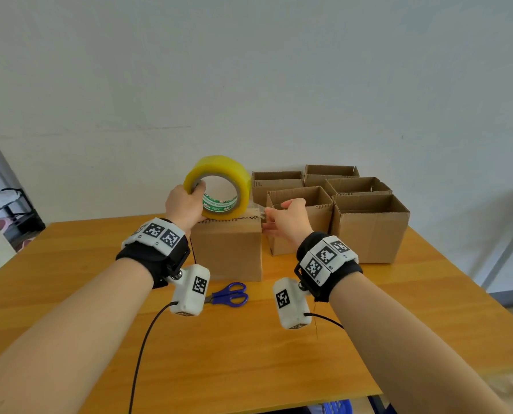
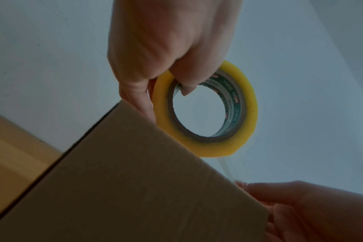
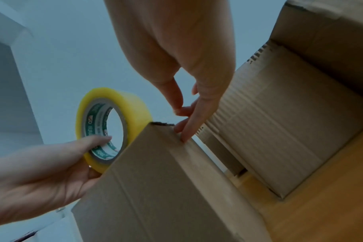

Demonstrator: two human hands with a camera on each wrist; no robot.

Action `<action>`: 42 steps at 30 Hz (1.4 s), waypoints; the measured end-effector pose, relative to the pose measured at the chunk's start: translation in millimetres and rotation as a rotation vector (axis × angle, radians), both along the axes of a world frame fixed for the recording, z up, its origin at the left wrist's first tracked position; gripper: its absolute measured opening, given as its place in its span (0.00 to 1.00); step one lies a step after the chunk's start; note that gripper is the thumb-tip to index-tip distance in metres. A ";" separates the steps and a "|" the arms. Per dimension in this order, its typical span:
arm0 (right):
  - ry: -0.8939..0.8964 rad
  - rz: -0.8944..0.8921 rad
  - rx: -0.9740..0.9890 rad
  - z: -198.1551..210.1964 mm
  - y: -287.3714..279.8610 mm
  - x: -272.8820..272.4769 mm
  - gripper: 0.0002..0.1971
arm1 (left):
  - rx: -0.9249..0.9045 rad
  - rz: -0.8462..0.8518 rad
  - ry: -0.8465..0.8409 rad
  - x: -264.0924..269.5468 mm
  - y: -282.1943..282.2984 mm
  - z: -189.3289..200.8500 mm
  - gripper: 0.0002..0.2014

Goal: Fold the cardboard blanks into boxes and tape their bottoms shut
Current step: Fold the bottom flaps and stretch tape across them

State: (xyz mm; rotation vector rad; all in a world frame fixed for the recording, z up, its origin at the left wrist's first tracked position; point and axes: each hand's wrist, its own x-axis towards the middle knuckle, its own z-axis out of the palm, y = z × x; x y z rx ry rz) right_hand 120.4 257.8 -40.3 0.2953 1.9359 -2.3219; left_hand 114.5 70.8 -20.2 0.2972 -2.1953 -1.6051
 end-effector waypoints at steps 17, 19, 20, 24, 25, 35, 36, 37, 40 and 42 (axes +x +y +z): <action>0.179 -0.023 0.511 -18.5 -10.9 -2.6 0.13 | -0.031 -0.028 -0.038 -3.7 3.5 4.6 0.21; 0.217 -0.026 0.594 -21.1 -11.4 -2.0 0.13 | -0.025 -0.023 -0.044 -5.4 3.0 3.4 0.20; 0.231 -0.038 0.635 -21.9 -11.2 -1.5 0.14 | -0.020 -0.021 -0.048 -6.1 2.7 2.9 0.19; 0.253 -0.103 0.744 -24.9 -10.8 1.6 0.14 | -0.047 -0.020 -0.057 -5.7 0.2 -1.3 0.17; 0.255 -0.114 0.763 -24.5 -11.3 2.8 0.14 | -0.064 -0.021 -0.058 -5.9 -0.8 -2.4 0.16; 0.253 -0.071 0.926 -30.7 -7.5 5.4 0.16 | -0.106 -0.046 -0.065 -3.9 -3.2 -4.3 0.13; 0.285 -0.077 0.916 -32.0 -6.8 6.4 0.15 | -0.105 -0.046 -0.061 -3.1 -2.9 -3.8 0.13; 0.349 -0.097 0.882 -32.6 -6.2 8.0 0.13 | -0.103 -0.045 -0.060 -2.5 -2.6 -3.6 0.13; 0.571 -0.015 0.716 -25.5 -7.1 14.9 0.20 | -0.133 -0.039 -0.051 -1.8 -2.4 -4.2 0.10; 0.597 0.217 0.691 -23.5 -10.6 12.5 0.31 | -0.162 -0.039 -0.052 -1.0 -2.5 -5.0 0.09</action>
